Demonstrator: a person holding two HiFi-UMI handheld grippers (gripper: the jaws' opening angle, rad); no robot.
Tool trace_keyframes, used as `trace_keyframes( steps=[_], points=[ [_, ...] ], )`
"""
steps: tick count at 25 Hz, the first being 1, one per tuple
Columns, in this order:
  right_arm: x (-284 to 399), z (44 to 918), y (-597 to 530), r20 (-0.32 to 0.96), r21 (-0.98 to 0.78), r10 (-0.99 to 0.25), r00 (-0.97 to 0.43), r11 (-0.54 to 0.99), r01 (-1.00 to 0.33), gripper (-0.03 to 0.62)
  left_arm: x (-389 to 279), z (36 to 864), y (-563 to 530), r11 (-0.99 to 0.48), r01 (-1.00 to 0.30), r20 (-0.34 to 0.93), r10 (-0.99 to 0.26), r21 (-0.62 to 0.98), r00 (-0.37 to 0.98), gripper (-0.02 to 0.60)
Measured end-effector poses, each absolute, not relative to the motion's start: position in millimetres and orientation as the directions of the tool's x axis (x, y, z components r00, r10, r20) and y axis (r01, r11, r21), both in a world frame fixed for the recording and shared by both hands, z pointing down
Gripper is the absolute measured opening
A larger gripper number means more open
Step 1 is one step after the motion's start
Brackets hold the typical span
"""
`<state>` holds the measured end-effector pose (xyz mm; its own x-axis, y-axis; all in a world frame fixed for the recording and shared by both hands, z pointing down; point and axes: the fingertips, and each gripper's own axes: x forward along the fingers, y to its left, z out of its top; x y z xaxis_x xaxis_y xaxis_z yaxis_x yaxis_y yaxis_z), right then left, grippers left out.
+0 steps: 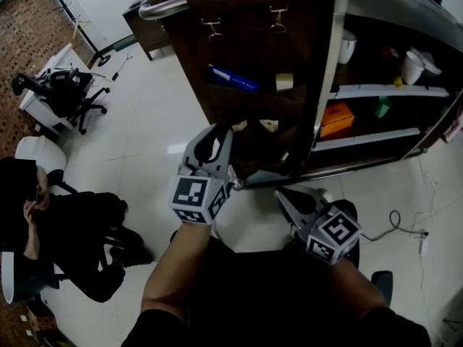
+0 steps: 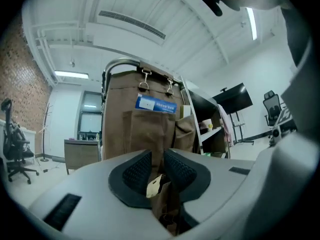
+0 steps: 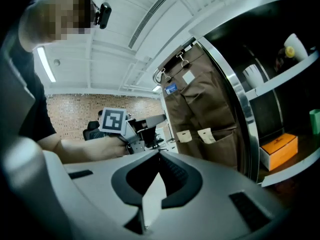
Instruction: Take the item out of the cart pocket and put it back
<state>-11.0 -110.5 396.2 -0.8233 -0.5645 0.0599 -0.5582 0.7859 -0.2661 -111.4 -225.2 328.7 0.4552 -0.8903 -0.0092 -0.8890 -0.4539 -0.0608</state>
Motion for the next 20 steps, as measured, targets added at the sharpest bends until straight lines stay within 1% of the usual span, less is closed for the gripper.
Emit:
trace_keyframes(
  steps=[3, 4, 10, 13, 16, 20],
  points=[
    [-14.3, 395.8, -107.6, 0.066, -0.262, -0.548, -0.834, 0.797, -0.544, 0.017, -119.9, 311.0, -203.5, -0.457, -0.889, -0.047, -0.889, 0.016, 0.456, 0.004],
    [-15.4, 396.1, -106.4, 0.072, -0.263, -0.542, -0.838, 0.8, -0.54, 0.017, -122.2, 306.0, -196.8, -0.454, -0.89, -0.052, -0.89, 0.033, 0.453, 0.0],
    [-18.4, 387.0, -100.3, 0.062, -0.265, -0.53, -0.846, 0.809, -0.525, 0.017, -121.5, 291.1, -149.1, -0.454, -0.891, -0.058, -0.89, 0.028, 0.452, 0.0],
    [-16.8, 381.0, -100.0, 0.054, -0.263, -0.536, -0.842, 0.806, -0.53, 0.017, -110.9, 297.2, -121.4, -0.472, -0.881, -0.049, -0.881, 0.036, 0.47, 0.0],
    [-15.8, 374.5, -101.5, 0.046, -0.257, -0.541, -0.84, 0.806, -0.534, 0.017, -98.2, 302.0, -99.6, -0.491, -0.871, -0.07, -0.869, 0.018, 0.489, 0.0],
    [-13.5, 368.5, -101.3, 0.042, -0.234, -0.554, -0.831, 0.803, -0.547, 0.017, -84.9, 321.5, -83.4, -0.497, -0.868, -0.048, -0.867, -0.004, 0.496, 0.0]
  ],
)
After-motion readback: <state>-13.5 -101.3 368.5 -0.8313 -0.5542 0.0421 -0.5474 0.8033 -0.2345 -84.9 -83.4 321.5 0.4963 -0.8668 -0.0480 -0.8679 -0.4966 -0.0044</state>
